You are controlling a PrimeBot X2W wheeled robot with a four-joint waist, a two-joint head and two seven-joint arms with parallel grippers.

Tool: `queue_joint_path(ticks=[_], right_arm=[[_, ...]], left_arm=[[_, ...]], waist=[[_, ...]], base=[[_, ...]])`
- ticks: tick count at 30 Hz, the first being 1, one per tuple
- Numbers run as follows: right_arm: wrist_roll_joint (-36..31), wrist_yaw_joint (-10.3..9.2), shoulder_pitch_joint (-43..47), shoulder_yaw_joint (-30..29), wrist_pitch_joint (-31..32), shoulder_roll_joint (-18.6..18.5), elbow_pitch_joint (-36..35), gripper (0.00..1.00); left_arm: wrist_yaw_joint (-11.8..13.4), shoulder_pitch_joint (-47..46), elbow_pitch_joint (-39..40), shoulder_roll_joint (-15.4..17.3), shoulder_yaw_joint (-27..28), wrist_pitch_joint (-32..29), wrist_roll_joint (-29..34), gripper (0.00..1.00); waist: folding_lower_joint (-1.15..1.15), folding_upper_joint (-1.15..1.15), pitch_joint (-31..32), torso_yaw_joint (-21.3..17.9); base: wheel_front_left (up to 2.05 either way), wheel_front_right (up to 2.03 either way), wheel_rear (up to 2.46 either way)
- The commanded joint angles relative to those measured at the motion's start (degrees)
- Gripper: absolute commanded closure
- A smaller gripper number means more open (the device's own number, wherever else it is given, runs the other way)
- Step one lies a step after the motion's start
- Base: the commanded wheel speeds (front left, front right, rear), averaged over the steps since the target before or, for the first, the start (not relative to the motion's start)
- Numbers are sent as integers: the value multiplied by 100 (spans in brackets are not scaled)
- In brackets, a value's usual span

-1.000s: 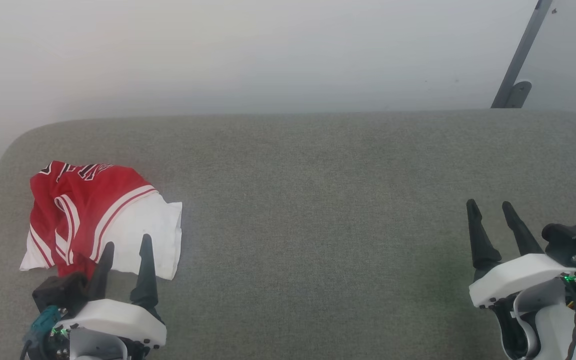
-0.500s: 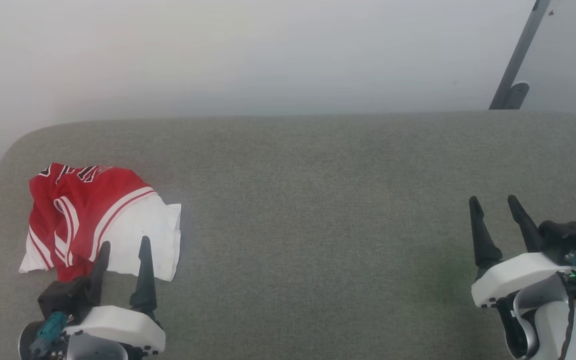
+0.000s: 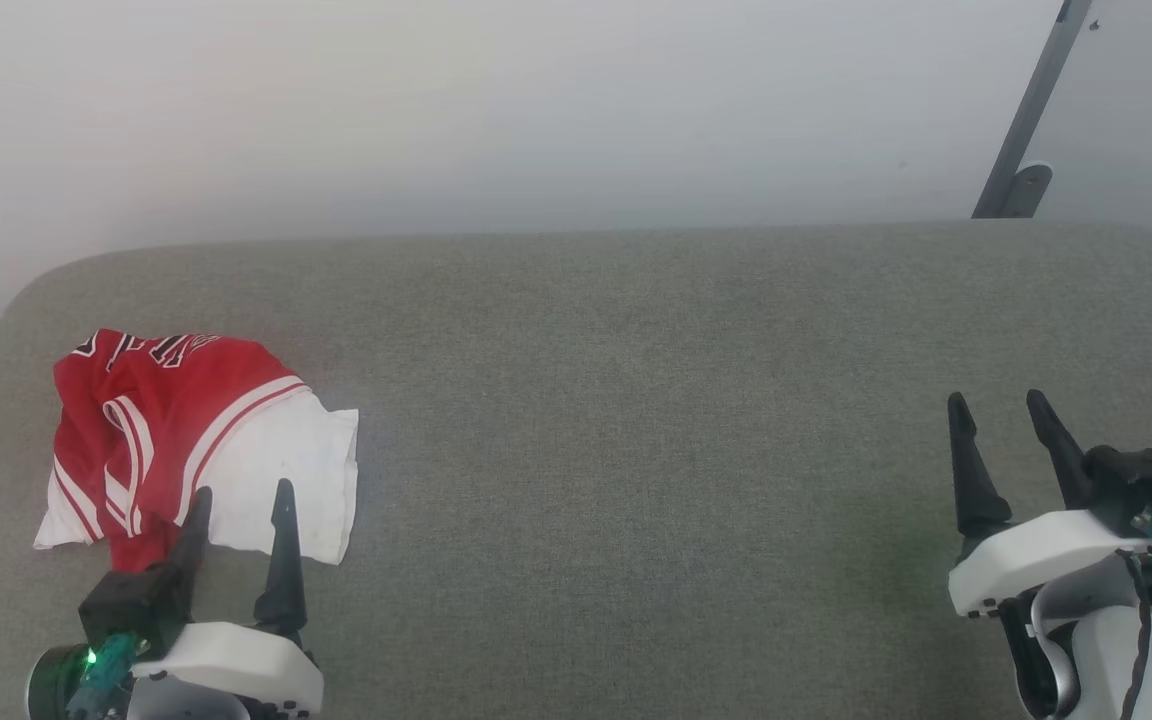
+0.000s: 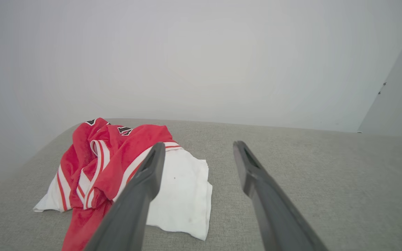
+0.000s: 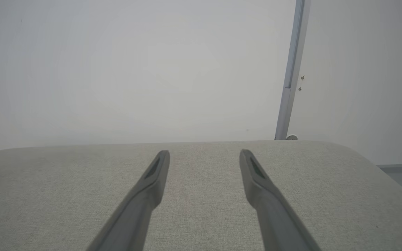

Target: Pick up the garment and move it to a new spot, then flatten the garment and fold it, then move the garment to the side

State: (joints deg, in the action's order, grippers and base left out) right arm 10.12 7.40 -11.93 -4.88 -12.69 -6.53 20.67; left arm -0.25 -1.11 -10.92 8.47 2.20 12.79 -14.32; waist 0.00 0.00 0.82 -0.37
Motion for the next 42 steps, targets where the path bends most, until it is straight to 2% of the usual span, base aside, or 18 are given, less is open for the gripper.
queue_joint_path(ticks=[1, 20, 26, 34, 36, 37, 38, 39, 42], right_arm=[[-29, 15, 25, -11, -66, 3, -6, 0], [-666, 10, 129, -162, -259, 65, -105, 0], [-594, 10, 145, -167, -258, 115, -121, 0], [-492, 10, 284, -88, -252, 161, -201, 0], [-488, 10, 281, 68, -253, 192, -176, 0], [-488, 10, 281, 68, -253, 192, -176, 0], [-470, 10, 273, 167, -252, 206, -158, 0], [-470, 10, 273, 167, -252, 206, -158, 0], [-443, 10, 203, 373, -253, 230, -115, 0]], left_arm=[[-24, 39, -7, 6, 29, 52, 92, 0], [-342, -75, -392, -149, 392, 251, 895, 0], [-407, -107, -484, -205, 451, 246, 952, 0], [-409, -170, -563, -283, 526, 245, 994, 0], [-397, -183, -607, -305, 612, 245, 966, 0], [-397, -183, -607, -305, 612, 245, 966, 0], [-412, -145, -610, -323, 617, 245, 994, 0], [-412, -145, -610, -323, 617, 245, 994, 0], [-402, -77, -592, -352, 680, 245, 996, 0]], waist=[[0, 0, 1, 1], [0, 0, 14, 75], [0, 0, 10, 149], [0, 0, 10, 725], [0, 0, 4, 1091], [0, 0, 4, 1091], [0, 0, 4, 1353], [0, 0, 4, 1353], [0, 0, -20, 1709]], base=[[0, 0, 0], [0, 0, 0], [0, 0, 0], [0, 0, 0], [0, 0, 0], [0, 0, 0], [0, 0, 0], [0, 0, 0], [0, 0, 0]])
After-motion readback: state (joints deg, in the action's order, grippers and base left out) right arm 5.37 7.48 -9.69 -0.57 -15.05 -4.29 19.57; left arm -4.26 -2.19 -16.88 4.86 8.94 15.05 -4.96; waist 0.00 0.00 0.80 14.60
